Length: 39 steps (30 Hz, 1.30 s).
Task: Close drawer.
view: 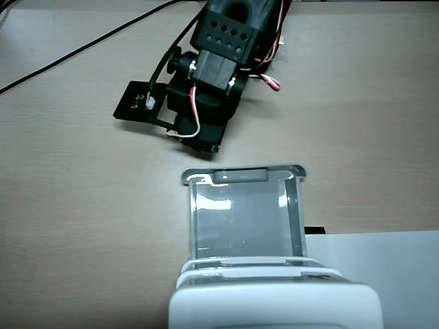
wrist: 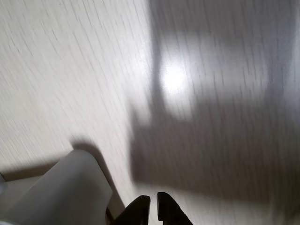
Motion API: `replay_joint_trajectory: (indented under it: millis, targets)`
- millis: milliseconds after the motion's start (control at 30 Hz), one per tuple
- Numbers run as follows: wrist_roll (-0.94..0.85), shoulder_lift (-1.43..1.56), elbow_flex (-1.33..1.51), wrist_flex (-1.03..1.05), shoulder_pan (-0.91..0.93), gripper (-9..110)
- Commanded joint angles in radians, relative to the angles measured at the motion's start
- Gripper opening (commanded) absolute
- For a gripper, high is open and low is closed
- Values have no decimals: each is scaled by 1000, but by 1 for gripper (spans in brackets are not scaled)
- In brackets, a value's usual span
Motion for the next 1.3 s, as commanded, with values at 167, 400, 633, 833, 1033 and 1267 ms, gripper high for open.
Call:
replay_joint_trajectory:
  millis: [167,400,633,833,1033,1267]
  targets:
    - [-5,3,-6,-21,25,0]
    - [-8,11,-3,-21,26,0]
    - [-14,14,-2,-21,23,0]
    - [-15,14,0,-21,17,0]
    - [-21,17,0,-21,18,0]
    - [-49,21,14,-21,8,0]
